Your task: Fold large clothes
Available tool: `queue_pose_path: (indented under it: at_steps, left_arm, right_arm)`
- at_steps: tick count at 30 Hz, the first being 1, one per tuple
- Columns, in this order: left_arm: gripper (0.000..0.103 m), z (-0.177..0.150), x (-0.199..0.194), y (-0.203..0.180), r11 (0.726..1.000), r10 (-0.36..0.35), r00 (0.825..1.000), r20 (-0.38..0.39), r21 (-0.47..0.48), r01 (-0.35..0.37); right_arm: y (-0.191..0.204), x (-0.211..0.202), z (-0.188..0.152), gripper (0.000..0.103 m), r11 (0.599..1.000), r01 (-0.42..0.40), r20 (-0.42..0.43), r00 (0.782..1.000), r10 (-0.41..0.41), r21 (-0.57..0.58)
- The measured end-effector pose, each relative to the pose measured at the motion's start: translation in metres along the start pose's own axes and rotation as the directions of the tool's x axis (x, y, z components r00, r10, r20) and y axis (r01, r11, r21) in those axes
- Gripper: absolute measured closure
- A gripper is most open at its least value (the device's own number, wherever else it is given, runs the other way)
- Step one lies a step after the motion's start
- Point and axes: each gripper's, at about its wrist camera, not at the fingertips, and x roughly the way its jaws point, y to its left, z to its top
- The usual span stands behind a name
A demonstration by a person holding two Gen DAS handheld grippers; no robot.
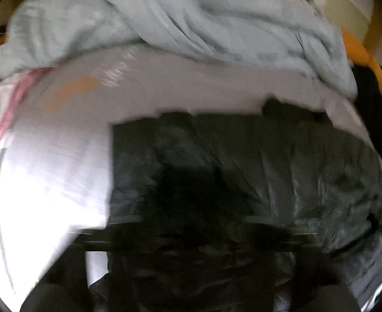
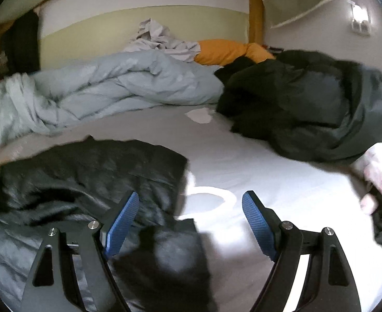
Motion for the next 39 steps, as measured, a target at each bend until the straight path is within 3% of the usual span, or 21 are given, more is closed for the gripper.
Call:
queue_pose_path:
  at_steps: [3,7,12,16,20,24,26,28,29,31,34,36,39]
  left_arm:
    - [0.1,-0.004,-0.003,0.005,0.996,0.086,0.995,0.046,0.021,-0.087]
    - [0.1,-0.001,-0.022,0.025,0.978,0.209,0.969,0.133,-0.006,-0.21]
    - [0.1,-0.001,-0.018,0.045,0.964,0.266,0.959,0.101,-0.009,-0.267]
    - [0.099,-0.006,-0.003,0.044,0.958,0.284,0.956,0.075,0.012,-0.285]
    - [0.099,-0.014,0.012,0.048,0.967,0.256,0.966,0.042,-0.006,-0.256]
    - [0.099,-0.017,0.014,0.049,0.968,0.246,0.967,0.057,0.036,-0.249]
    - [0.099,-0.019,0.017,0.048,0.961,0.266,0.963,0.048,0.058,-0.269]
    - [0.099,-0.02,0.022,0.048,0.955,0.285,0.958,0.041,0.066,-0.288]
    - [0.099,-0.021,0.025,0.049,0.954,0.291,0.956,0.035,0.06,-0.292]
    - [0.099,-0.022,0.032,0.052,0.95,0.307,0.952,0.023,0.047,-0.307]
    - [0.101,-0.027,0.048,0.059,0.92,0.39,0.921,-0.013,0.048,-0.389]
    - [0.101,-0.029,0.052,0.068,0.928,0.372,0.928,-0.013,0.024,-0.372]
    - [0.102,-0.032,0.044,0.073,0.952,0.305,0.952,0.021,0.004,-0.305]
  right_arm:
    - [0.007,0.002,0.0,0.019,0.999,-0.013,-0.005,1.0,0.013,-0.047]
    - [0.019,0.02,0.004,0.019,0.997,-0.036,-0.054,0.998,0.032,-0.068]
    - [0.035,0.059,-0.002,0.019,0.991,-0.07,-0.226,0.973,0.043,-0.111]
    - [0.031,0.082,-0.019,0.019,0.989,-0.051,-0.355,0.935,0.0,-0.135]
    - [0.015,0.081,-0.015,0.019,0.998,-0.031,-0.35,0.937,0.009,-0.057]
    - [0.016,0.057,-0.003,0.019,0.996,-0.074,-0.223,0.973,0.063,-0.041]
    - [0.02,0.051,0.0,0.019,0.984,-0.172,-0.2,0.966,0.162,-0.036]
    - [0.026,0.059,-0.004,0.019,0.972,-0.231,-0.263,0.942,0.21,-0.052]
    - [0.03,0.068,-0.01,0.019,0.969,-0.232,-0.319,0.927,0.196,-0.078]
    - [0.036,0.082,-0.021,0.019,0.974,-0.184,-0.364,0.923,0.125,-0.133]
    - [0.028,0.096,-0.027,0.019,0.988,-0.103,-0.383,0.922,0.052,-0.115]
    - [0.019,0.099,-0.025,0.018,0.993,-0.033,-0.375,0.927,-0.014,-0.118]
    - [0.016,0.094,-0.022,0.018,0.991,-0.016,-0.346,0.938,-0.03,-0.13]
